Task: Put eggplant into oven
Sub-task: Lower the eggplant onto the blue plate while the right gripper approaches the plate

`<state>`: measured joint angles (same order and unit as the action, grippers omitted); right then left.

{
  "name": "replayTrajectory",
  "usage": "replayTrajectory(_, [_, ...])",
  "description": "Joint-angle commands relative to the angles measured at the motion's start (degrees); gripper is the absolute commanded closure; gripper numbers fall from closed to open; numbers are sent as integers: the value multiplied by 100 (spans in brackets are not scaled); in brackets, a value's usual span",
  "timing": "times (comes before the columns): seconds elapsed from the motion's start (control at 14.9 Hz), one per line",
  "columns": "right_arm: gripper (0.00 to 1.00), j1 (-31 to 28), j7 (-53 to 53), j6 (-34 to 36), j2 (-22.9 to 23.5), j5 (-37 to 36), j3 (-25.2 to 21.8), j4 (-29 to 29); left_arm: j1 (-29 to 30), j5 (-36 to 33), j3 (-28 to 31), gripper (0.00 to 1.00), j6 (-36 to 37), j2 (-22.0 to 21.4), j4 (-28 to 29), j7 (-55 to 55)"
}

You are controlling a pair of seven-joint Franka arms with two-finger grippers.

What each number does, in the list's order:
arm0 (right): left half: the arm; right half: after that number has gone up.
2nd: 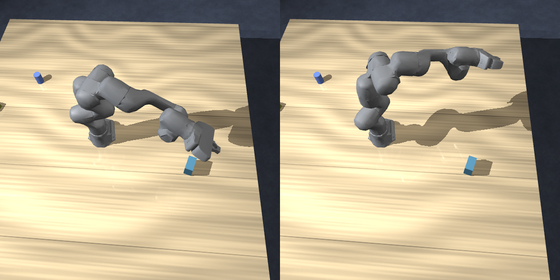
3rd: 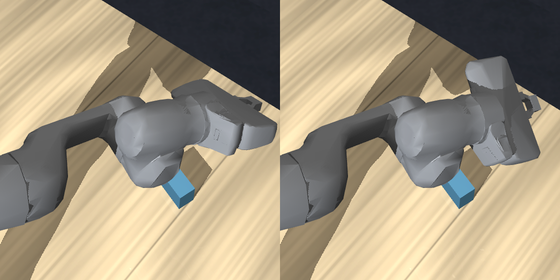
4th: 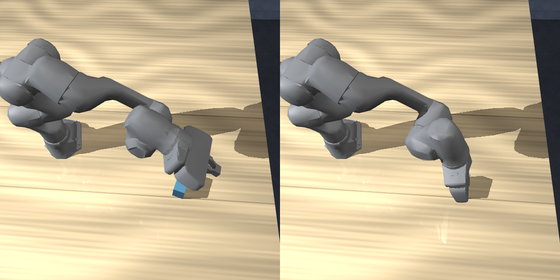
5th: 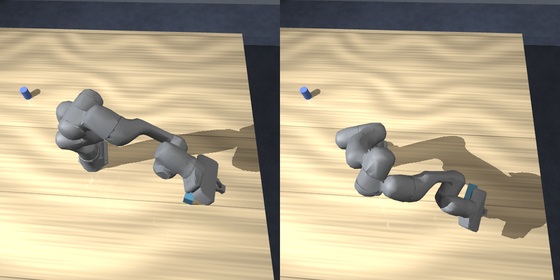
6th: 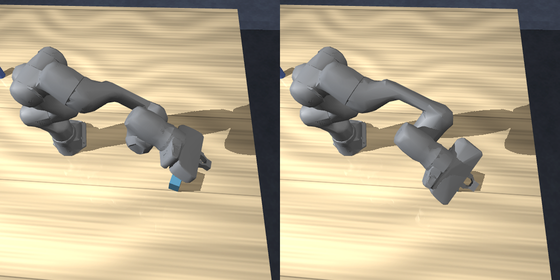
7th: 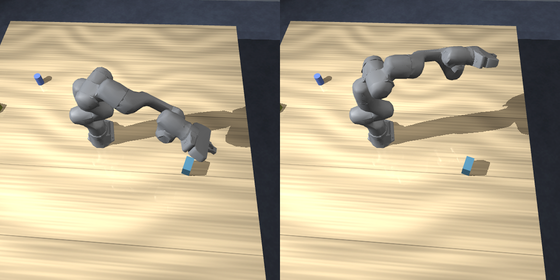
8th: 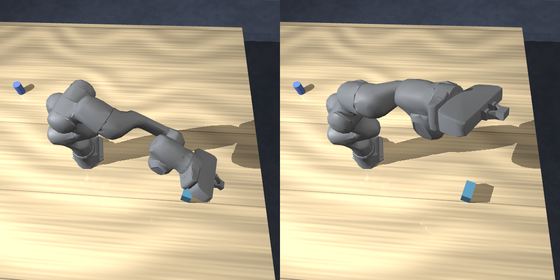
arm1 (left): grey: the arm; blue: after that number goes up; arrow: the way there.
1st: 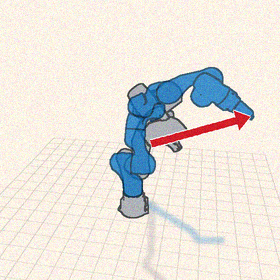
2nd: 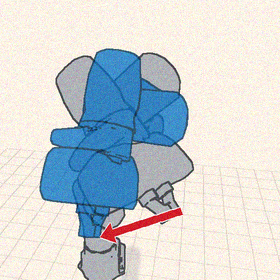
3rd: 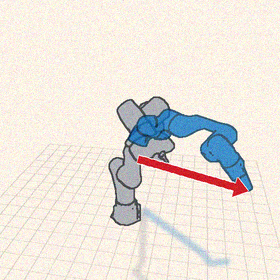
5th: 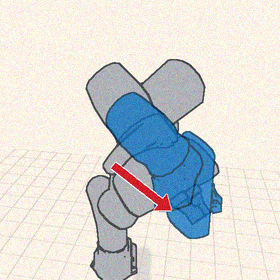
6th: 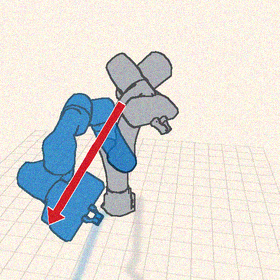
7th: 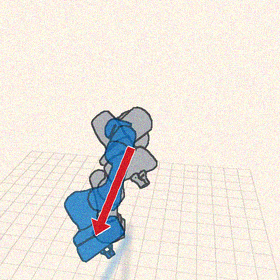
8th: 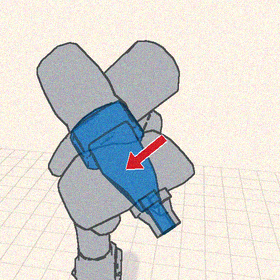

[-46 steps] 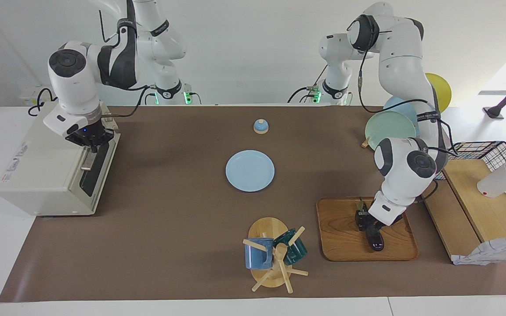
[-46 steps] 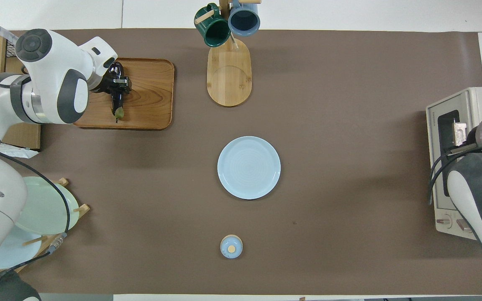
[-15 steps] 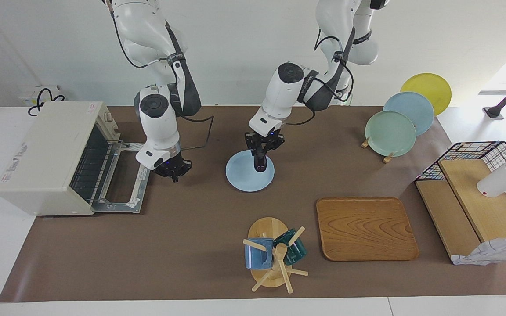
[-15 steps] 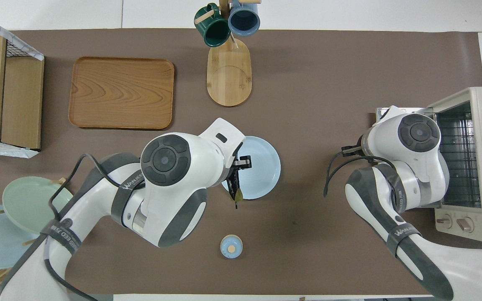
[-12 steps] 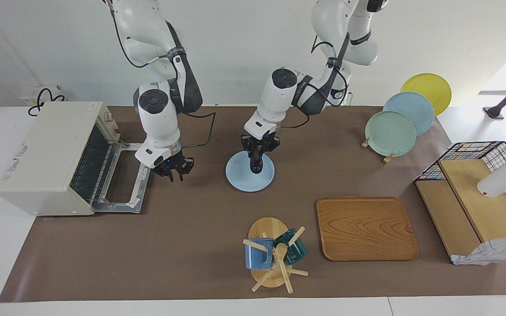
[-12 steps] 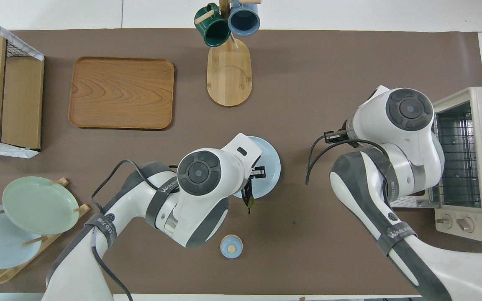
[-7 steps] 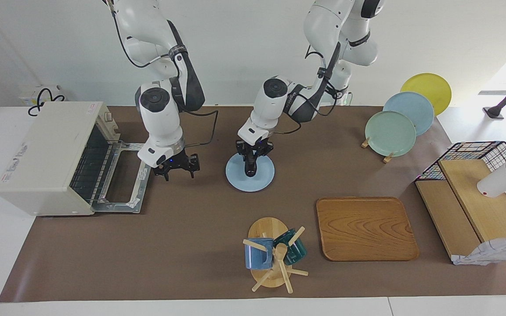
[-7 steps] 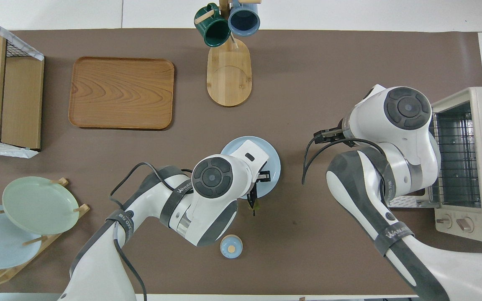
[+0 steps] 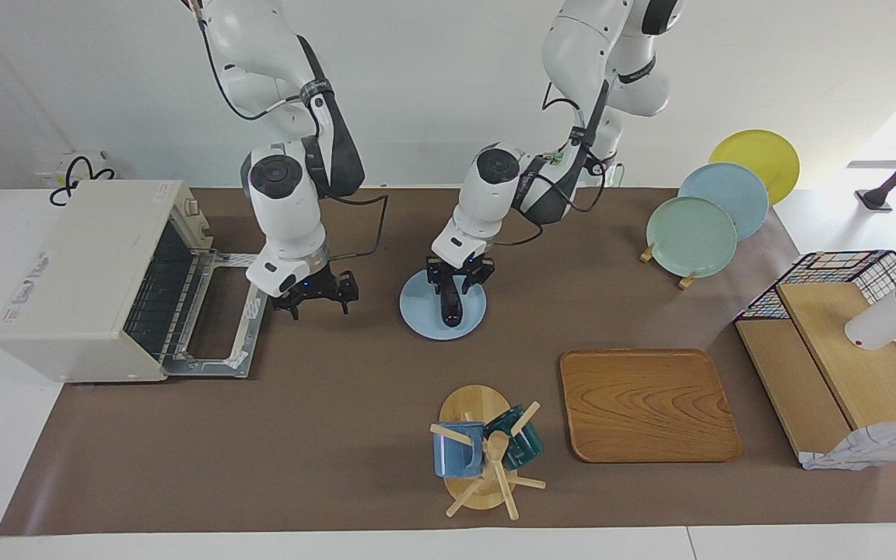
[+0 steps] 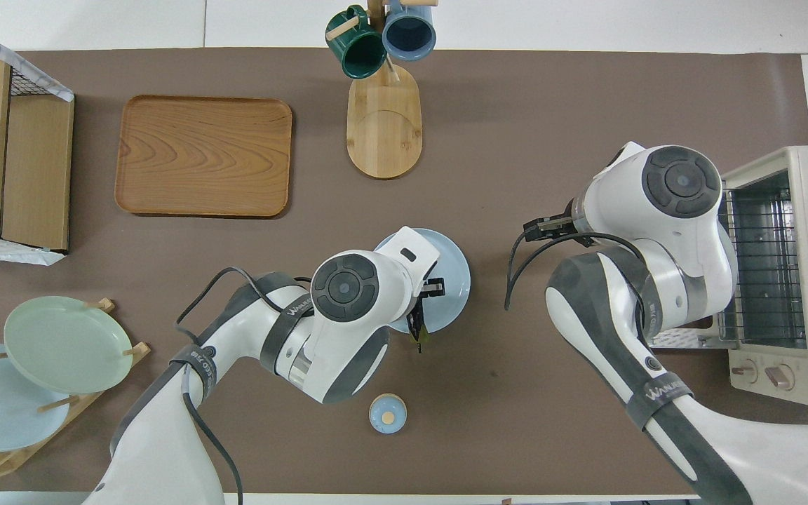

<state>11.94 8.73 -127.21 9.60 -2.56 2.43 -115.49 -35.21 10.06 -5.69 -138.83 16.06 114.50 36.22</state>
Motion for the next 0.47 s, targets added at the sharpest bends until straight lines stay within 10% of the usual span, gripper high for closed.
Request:
replayTrajectory(0.0, [0, 27, -109, 248, 86, 168, 3, 281, 608, 75, 6, 0, 977, -549, -172, -613])
replayTrajectory(0.4, [0, 1176, 1021, 880, 505, 256, 29, 1394, 2358, -22, 24, 0, 2850, -1069, -1165, -1888])
